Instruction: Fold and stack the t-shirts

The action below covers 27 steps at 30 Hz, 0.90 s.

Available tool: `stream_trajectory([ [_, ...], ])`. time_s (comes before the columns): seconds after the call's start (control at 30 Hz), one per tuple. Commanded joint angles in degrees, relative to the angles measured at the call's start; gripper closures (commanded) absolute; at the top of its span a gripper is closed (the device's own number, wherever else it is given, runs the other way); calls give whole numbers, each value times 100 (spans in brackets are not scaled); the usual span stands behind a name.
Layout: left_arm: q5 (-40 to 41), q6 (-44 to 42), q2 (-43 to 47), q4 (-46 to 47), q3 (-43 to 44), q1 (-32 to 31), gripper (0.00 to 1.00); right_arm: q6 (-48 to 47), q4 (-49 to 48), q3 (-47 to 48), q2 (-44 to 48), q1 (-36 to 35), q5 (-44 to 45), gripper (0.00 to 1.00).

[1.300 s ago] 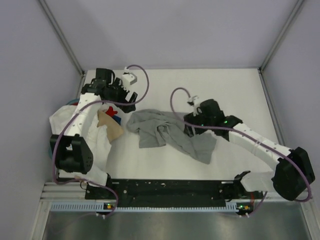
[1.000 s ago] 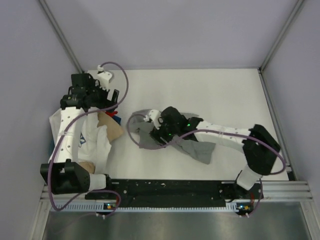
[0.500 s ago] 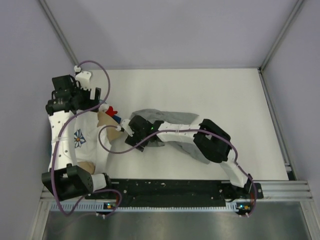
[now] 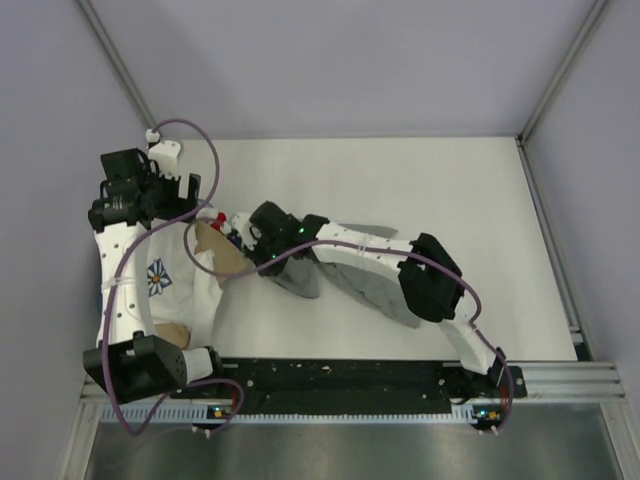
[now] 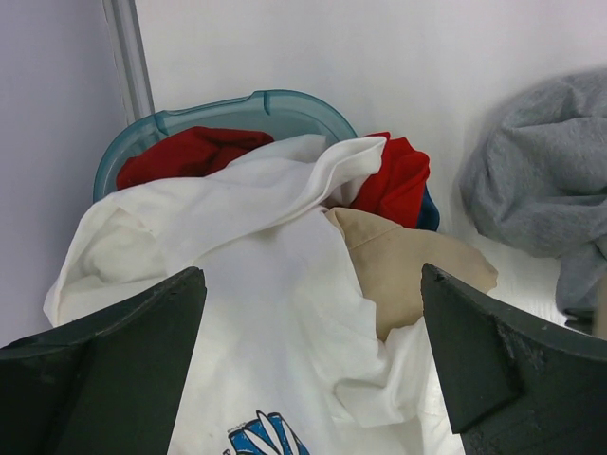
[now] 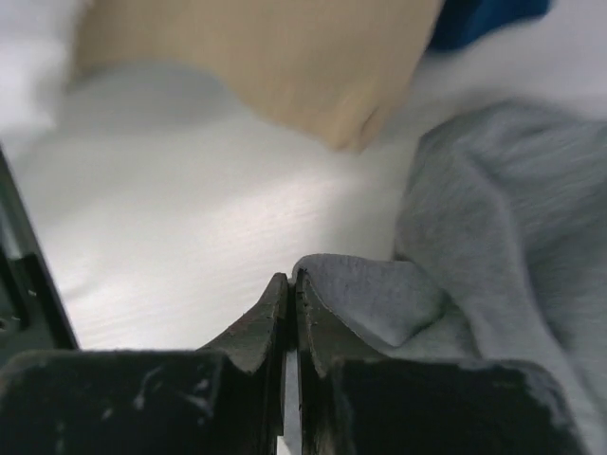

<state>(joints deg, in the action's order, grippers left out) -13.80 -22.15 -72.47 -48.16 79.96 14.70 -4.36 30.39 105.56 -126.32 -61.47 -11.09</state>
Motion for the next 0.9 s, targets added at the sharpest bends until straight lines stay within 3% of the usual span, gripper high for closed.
stream_trajectory([
  [0.0,-78,27,180,123,204,51,1,707,-235,1229,1152,994,-657,100],
  [0.13,-569,-122,154,149,257,42,2,1445,-498,942,2022,2443,-640,100],
  [0.33,-1792,-166,5,132,116,-273,7,2755,-1648,-2051,3849,4965,-1000,100],
  [0.4,-1566,-237,-118,132,125,-799,9,2966,-1887,-2992,4411,5669,-921,100],
  [0.53,-1142,-325,-557,35,265,-2459,11,3178,-2195,-4497,5020,6927,-851,100],
  [0.7,-808,-316,-1567,26,607,-4744,12,3064,-2257,-5141,5205,7263,-789,100],
  [0.87,-1002,341,-2806,491,1003,-6231,10,3003,-2213,-5230,5232,7255,-789,100],
])
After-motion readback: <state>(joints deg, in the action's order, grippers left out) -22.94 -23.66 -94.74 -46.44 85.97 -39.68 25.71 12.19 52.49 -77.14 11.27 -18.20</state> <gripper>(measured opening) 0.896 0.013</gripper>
